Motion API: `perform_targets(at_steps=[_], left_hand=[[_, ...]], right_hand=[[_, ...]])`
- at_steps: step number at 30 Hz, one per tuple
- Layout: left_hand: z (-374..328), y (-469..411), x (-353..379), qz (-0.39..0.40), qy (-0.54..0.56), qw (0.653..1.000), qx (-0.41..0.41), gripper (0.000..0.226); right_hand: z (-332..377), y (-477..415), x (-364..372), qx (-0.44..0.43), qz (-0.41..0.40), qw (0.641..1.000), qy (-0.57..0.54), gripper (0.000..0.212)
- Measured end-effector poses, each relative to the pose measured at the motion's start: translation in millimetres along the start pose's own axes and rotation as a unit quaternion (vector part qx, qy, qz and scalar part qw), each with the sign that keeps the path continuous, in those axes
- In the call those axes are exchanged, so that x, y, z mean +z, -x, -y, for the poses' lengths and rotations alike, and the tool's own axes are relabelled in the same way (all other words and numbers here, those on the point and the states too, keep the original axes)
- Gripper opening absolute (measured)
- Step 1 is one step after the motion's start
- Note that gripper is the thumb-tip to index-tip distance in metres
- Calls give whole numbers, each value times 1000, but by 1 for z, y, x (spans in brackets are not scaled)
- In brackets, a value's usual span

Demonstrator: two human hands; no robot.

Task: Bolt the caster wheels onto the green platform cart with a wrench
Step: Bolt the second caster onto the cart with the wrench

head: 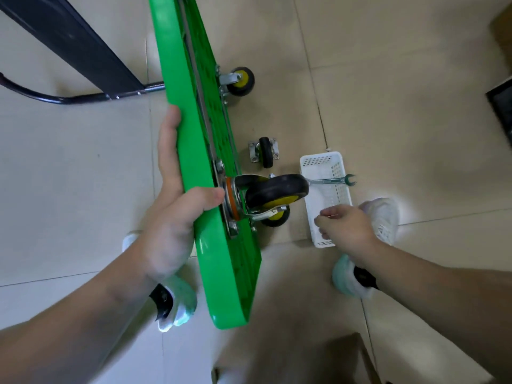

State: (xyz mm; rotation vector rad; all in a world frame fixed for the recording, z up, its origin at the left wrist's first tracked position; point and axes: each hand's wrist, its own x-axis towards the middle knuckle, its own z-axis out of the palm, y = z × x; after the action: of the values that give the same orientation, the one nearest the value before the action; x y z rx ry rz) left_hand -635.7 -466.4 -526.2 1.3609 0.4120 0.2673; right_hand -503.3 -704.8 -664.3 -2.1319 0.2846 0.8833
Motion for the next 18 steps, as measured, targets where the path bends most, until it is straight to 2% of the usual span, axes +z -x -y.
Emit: perform_targets(at_steps=[2,6,10,18], left_hand=[[-4,-1,-1,-2,-17,1000,-13,101],[-13,-1,3,-10,-29,999,-36,99],[-16,-1,4,-9,-45,998,-33,97],[-10,-1,0,-7,-41,999,-11,95]], right_hand=[[32,48,-11,0,79,991,-109,15],[77,122,-27,-40,210,955,-205,17],[84,138,-8,-66,218,949,-220,20],[77,117,46,-52,233,951,-198,17]])
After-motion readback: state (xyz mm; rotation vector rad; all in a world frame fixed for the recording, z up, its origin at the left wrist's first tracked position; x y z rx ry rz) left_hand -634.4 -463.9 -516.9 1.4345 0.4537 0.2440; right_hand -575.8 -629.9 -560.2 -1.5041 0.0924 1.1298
